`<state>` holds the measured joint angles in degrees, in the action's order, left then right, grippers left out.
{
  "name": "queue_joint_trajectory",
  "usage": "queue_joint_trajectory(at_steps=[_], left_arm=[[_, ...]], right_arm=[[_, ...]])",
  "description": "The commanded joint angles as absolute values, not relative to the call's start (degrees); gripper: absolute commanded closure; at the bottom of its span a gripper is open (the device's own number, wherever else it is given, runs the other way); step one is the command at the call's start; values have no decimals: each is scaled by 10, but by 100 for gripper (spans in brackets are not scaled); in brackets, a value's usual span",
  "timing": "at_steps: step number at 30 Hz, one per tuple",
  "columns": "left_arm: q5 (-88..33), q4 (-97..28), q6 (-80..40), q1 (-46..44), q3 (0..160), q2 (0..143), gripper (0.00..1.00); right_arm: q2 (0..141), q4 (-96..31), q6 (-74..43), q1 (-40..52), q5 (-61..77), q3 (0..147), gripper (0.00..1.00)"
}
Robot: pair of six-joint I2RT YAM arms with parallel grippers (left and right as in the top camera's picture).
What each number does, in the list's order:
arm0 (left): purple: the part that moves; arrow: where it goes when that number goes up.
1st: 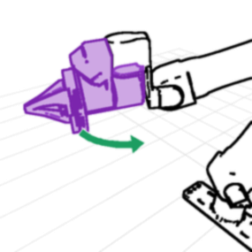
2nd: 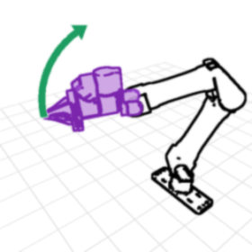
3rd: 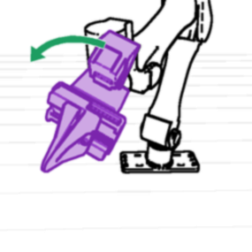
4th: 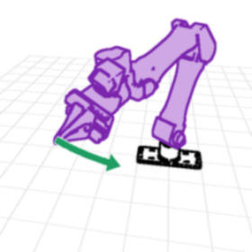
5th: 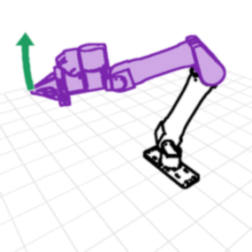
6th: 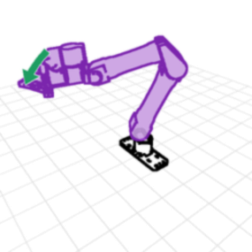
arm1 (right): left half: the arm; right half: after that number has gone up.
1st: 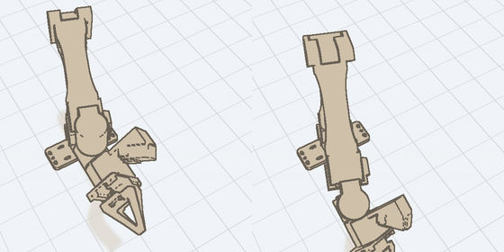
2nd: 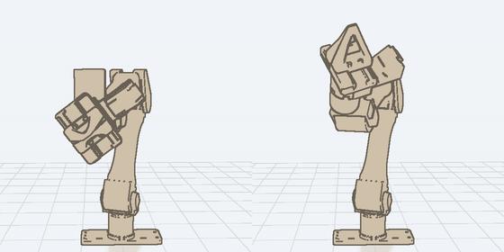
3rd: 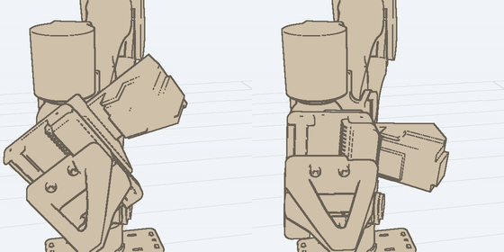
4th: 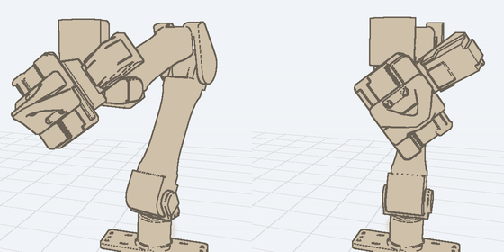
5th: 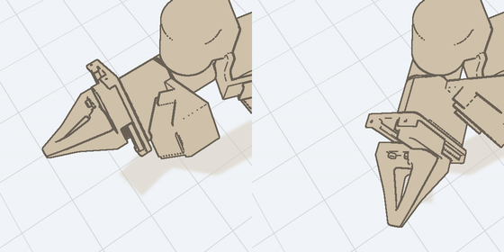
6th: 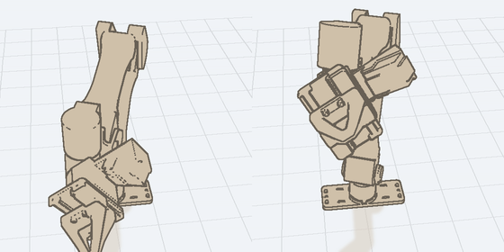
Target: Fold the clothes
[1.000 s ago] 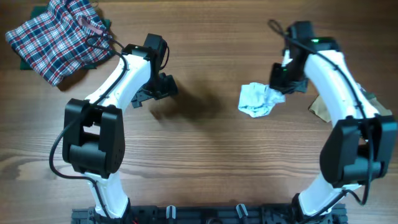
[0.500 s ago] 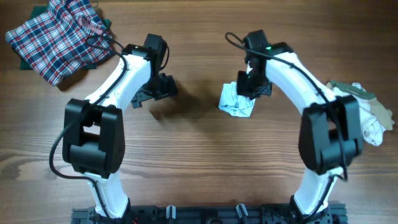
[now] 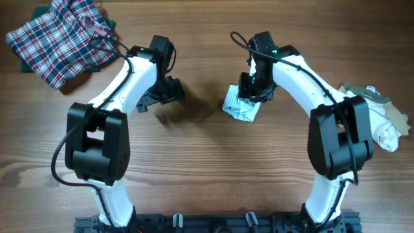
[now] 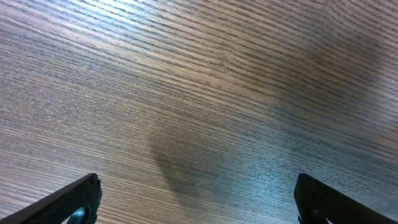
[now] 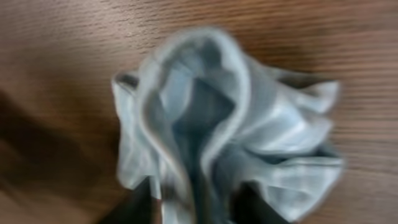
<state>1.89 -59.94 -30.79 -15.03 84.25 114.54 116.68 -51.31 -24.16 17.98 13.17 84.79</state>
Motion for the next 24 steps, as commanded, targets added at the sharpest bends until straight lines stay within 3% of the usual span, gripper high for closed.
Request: queue_joint_trajectory(at_steps=[1,24], left_arm=[[20,-598,-317,-152,843,1133,0],[20,-592,-317,-152,843,1134,0]], right_arm=[[1180,-512,-242,196,151,842,43],[1160,-512,-180,196,317,945,31]])
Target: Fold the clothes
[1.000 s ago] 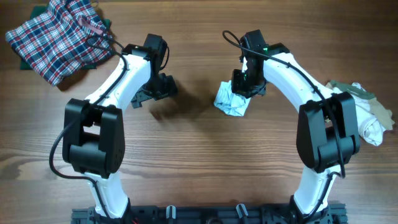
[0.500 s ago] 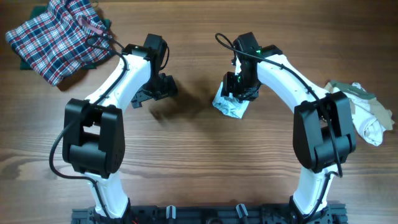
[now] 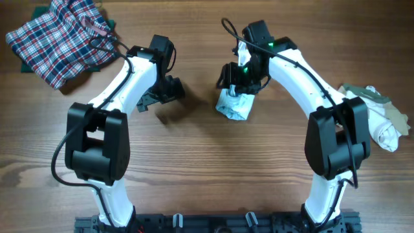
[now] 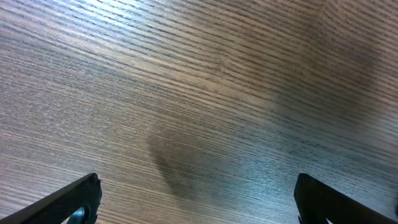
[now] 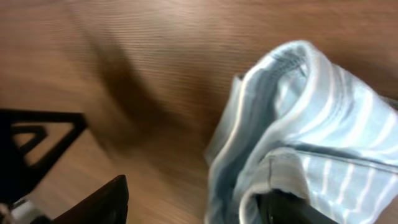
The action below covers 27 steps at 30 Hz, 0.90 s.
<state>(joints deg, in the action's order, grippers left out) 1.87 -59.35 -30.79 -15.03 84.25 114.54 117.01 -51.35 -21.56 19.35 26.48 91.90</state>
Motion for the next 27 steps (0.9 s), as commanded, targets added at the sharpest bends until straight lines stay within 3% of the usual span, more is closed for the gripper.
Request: queue_joint_trajectory(at_steps=[1,16,27], left_arm=[[20,-592,-317,-152,843,1134,0],[20,-592,-317,-152,843,1134,0],[20,-592,-317,-152,843,1134,0]], right_arm=[[1160,-512,-180,196,323,947,30],[1160,-510,-166,215,383,947,1],[1160,-516,-250,282,273,947,0]])
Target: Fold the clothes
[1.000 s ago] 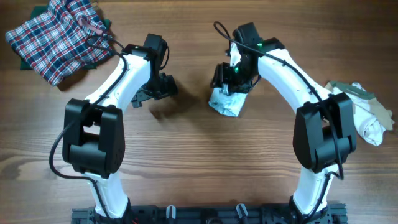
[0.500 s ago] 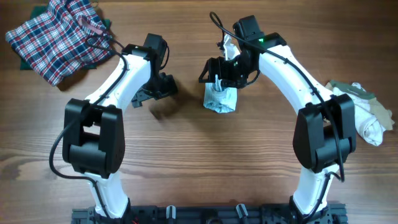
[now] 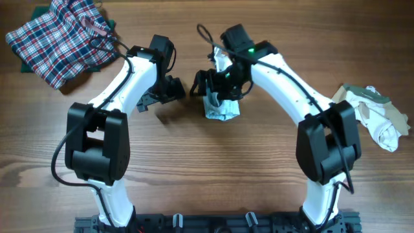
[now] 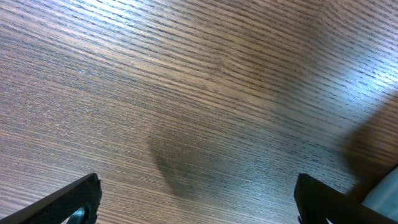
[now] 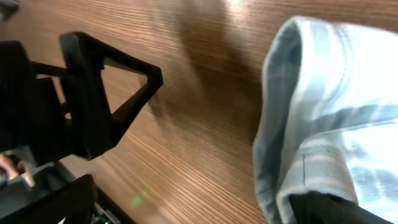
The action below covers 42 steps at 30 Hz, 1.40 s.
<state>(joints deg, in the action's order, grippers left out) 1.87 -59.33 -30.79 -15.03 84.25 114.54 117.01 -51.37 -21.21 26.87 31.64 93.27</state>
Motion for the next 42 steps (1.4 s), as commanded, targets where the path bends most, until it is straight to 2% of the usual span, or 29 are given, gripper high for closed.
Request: queue_joint_trajectory(at_steps=[1,5,18,27,30,31,32,33,36,39,42], left_arm=[[20,-592,-317,-152,843,1134,0],[20,-592,-317,-152,843,1134,0],[56,-590,-319,-151,843,1134,0],[91,-588,-320,-128,843,1134,0],[95,-588,-320,-114,843,1135,0],[95,-588,-320,-110,843,1135,0],[96,-588,-320,-108,843,1135,0],[95,-588,-320,-105,843,1135,0],[95,-587,-320,-102,843,1135,0],[95,-581,-320,-103,843,1135,0],[95,-579,-320,-103,843,1135,0]], right_arm=[[1160,-516,-264,286,263,947,0],[1160,-514,-298,309,239,947,0],[1160,-504,-297,313,259,947,0],[1131,-502,-282,264,252,954,1],[1107,-504,-269,237,244,954,14],[1100,-507,-270,228,231,954,23],[1093,-512,-270,217,210,954,45],[1090,-518,-270,209,194,954,59],[1088,-537,-270,189,184,954,81],[1095,-540,-269,189,183,948,95],[1112,-533,-270,202,176,929,96]])
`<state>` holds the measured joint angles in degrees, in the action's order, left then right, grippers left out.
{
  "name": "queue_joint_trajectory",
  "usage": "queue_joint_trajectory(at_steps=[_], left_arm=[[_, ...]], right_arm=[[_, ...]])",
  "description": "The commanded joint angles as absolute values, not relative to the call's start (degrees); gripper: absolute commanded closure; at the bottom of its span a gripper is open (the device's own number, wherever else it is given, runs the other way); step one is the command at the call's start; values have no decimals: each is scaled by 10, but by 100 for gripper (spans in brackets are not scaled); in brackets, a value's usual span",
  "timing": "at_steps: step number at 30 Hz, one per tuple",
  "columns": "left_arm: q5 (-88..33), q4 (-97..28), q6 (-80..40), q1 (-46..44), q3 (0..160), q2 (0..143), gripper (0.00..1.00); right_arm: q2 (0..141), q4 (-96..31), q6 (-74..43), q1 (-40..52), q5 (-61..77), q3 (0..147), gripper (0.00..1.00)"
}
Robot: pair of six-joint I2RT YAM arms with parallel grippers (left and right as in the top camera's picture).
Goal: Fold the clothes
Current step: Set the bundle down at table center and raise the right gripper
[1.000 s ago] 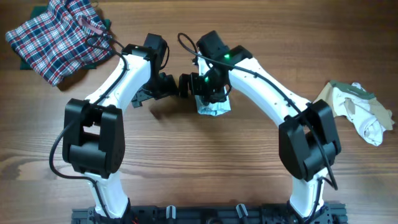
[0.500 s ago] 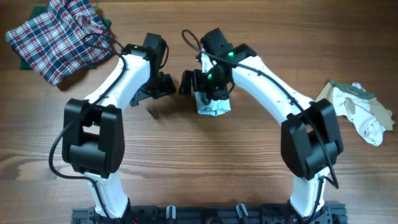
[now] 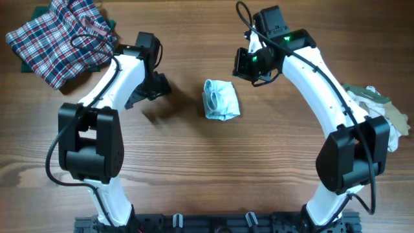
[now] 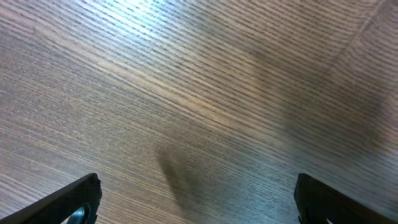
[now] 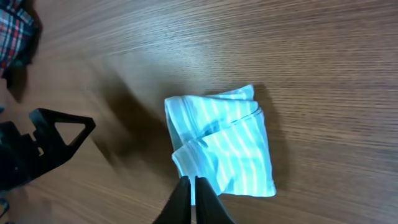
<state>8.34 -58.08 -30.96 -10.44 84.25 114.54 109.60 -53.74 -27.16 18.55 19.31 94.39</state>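
Observation:
A light-blue striped garment (image 3: 221, 99) lies folded in a small rectangle at the table's middle, and it also shows in the right wrist view (image 5: 221, 146). My right gripper (image 3: 249, 65) hangs above and to the right of it, its fingers (image 5: 191, 196) shut together with nothing between them. Left of the garment, my left gripper (image 3: 150, 87) is open and apart from the cloth. Its wrist view shows only bare wood between the fingertips (image 4: 198, 202).
A red plaid garment (image 3: 58, 35) on a dark green cloth lies at the far left corner. A beige and white pile of clothes (image 3: 378, 113) sits at the right edge. The wooden table (image 3: 213, 168) spreads between them.
The striped garment has left my right gripper and now lies folded on the table. The right gripper is higher and further right, shut and empty. My left gripper has shifted slightly left.
My right gripper was shut on the crumpled striped garment right of centre. Then it held it further left, then at the centre close beside the open left gripper. Now the garment rests flat and both grippers stand off it.

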Motion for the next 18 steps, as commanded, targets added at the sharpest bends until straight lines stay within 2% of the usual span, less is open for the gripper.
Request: queue_joint_trajectory(at_steps=[1,8,18], left_arm=[[95,-579,-320,-103,843,1135,0],[95,-580,-320,-103,843,1136,0],[95,-578,-320,-103,843,1136,0]], right_arm=[[1118,-530,-272,208,176,923,96],[1168,-523,-292,241,175,915,96],[1192,-519,-304,242,161,915,96]])
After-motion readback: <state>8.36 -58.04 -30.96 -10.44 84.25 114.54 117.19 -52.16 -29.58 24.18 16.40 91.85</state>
